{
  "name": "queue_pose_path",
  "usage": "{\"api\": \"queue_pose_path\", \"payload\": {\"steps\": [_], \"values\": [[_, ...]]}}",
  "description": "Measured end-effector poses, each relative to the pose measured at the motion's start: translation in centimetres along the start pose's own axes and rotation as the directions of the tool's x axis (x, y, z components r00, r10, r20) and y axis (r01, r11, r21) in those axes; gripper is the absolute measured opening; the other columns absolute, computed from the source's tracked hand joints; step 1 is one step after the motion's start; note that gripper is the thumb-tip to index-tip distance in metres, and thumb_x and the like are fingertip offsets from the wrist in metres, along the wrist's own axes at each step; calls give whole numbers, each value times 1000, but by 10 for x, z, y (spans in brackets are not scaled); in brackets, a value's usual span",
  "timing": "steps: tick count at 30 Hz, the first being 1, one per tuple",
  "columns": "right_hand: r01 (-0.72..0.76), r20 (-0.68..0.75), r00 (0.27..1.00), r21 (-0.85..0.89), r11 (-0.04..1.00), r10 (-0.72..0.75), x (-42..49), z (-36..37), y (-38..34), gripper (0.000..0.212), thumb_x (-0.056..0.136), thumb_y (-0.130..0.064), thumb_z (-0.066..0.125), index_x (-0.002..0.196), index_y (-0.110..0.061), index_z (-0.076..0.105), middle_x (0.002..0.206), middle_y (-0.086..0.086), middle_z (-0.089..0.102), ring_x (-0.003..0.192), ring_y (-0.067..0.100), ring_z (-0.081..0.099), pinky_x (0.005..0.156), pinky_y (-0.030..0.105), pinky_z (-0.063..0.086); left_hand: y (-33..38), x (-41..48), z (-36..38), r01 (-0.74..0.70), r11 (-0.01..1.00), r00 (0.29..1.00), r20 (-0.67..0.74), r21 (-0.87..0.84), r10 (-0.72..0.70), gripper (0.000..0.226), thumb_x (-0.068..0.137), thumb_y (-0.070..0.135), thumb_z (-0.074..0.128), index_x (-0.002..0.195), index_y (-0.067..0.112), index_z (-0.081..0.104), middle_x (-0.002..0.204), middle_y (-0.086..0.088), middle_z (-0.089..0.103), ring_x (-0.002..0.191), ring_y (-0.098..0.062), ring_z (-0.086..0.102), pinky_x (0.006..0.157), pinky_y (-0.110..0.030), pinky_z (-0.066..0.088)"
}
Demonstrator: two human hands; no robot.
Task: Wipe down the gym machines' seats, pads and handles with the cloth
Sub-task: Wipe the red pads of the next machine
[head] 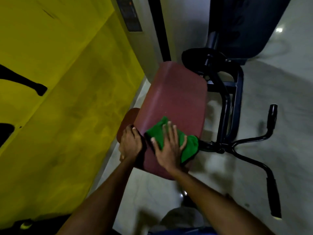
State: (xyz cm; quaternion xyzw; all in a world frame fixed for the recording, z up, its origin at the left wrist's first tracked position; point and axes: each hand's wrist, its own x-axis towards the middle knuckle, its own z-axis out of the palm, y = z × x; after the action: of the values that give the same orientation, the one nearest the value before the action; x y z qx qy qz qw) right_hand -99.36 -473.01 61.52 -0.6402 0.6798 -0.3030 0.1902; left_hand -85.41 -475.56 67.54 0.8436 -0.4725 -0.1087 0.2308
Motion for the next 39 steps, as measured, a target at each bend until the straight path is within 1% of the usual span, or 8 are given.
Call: {"api": "queue_pose_path", "payload": {"steps": [5,8,11,19,26,30,34,39], "values": [[301,113,950,-89,949,-291,-22,-12,64,83,92,-80,40,158,-29,36,169,-9,20,157,15,15,122,61,10,-4,0,4,-17,1000,1000,-9,8,17,44,103,36,31,135,13,49,131,-16,57,117,-36,54,98,-46,44],[-150,67,986,-47,988,153,15,-18,88,82,93,-81,29,160,-34,30,170,-9,17,157,18,14,123,58,8,-3,-1,2,-22,999,1000,-7,24,22,45,103,37,30,136,14,47,132,-15,56,119,-35,54,99,-47,43],[-456,32,890,81,886,455,49,-14,58,85,92,-81,27,160,-30,30,171,-6,16,157,19,11,121,65,6,-1,-4,2,-41,998,999,-3,48,42,45,103,36,29,136,11,47,132,-16,55,118,-35,54,98,-47,43],[213,79,975,-57,975,-208,2,-10,44,81,94,-79,37,158,-31,34,169,-10,21,157,14,16,123,57,12,-2,-3,-1,-69,997,998,8,20,69,42,103,29,34,134,4,49,129,-22,56,114,-39,54,97,-47,44],[-457,2,888,117,882,460,89,-11,21,73,100,-66,40,160,-24,32,169,-5,22,156,18,16,122,59,6,1,-2,-5,-61,998,997,59,31,59,43,104,32,31,136,8,43,132,-21,53,118,-38,51,99,-50,42],[-100,-73,992,81,992,106,55,7,-27,66,103,-62,36,155,-22,42,166,-3,32,155,18,24,122,51,12,11,12,-4,25,998,994,109,64,-32,43,103,34,34,134,6,44,134,-23,50,120,-40,49,100,-50,41],[286,-3,958,6,958,-286,28,2,13,66,102,-66,38,154,-26,44,167,-9,28,156,13,20,123,51,18,36,33,1,65,997,993,91,48,-69,49,103,38,33,137,4,44,139,-22,48,125,-39,46,104,-49,37],[-171,-71,982,24,985,173,86,-10,91,75,98,-69,43,157,-23,38,165,-5,33,154,18,26,122,54,17,69,58,19,34,999,996,83,25,-36,54,100,45,31,141,13,43,142,-15,47,128,-36,46,106,-52,37]]}}
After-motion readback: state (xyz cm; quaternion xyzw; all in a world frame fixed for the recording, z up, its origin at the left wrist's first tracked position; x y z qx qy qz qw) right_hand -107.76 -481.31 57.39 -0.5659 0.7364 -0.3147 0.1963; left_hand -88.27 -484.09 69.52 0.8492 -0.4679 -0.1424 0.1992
